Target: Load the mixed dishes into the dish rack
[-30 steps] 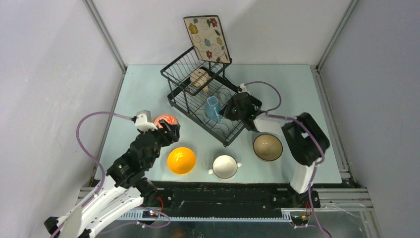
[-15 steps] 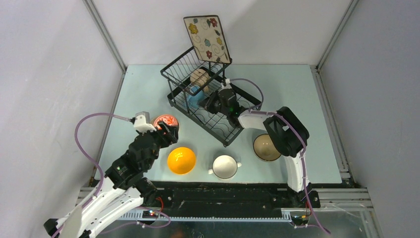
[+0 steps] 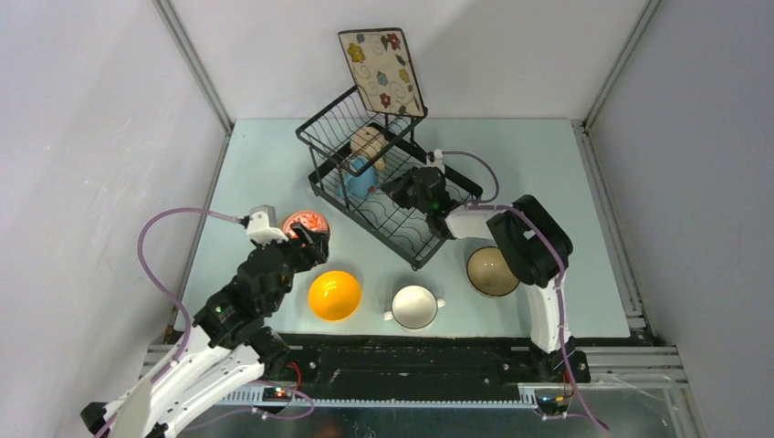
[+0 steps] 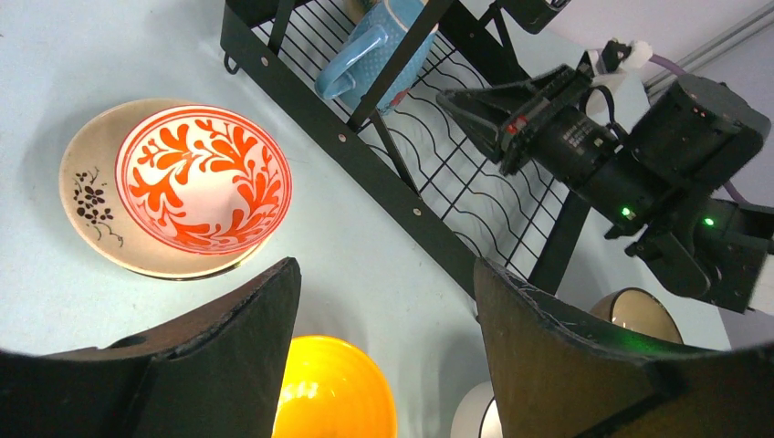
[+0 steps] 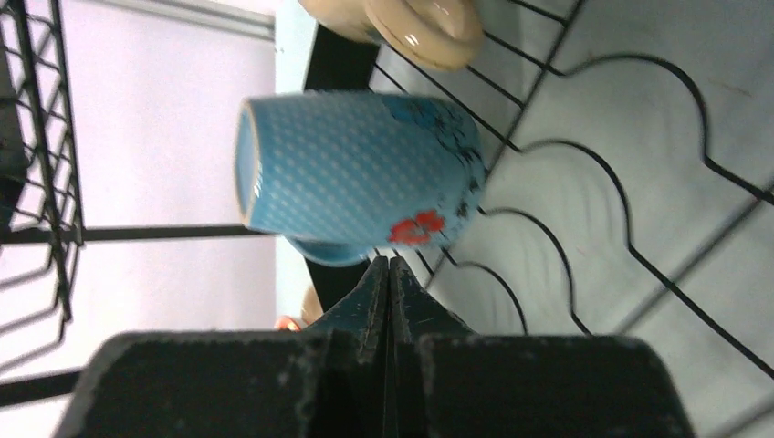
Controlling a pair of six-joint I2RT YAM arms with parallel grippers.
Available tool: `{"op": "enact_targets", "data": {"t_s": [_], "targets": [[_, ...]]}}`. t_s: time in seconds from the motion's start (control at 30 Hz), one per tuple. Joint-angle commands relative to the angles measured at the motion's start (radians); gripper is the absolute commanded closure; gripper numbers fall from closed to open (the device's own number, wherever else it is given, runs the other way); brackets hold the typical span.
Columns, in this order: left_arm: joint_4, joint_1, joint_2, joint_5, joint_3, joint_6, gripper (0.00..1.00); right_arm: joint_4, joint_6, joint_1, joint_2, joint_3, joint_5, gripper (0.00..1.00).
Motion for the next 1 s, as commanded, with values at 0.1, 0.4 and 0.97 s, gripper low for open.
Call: {"op": "enact_targets", "data": {"t_s": [0.1,0.4,0.97], "targets": [[0.001,0.005,-0.019,-0.028,0.012,-0.009,0.24,-0.039,0.046,0.047,0.191,0.331,0.094,0.99],[0.001,0.006,-0.005,-0.020,0.007,-0.022,0.24,-0.031,0.059,0.057,0.195,0.370,0.080,1.00],[0.141,-0.032,0.174,0.303,-0.060,-0.021,0.21,-0.197,-0.313,0.018,-0.642,-0.414,0.083,0.82]]}}
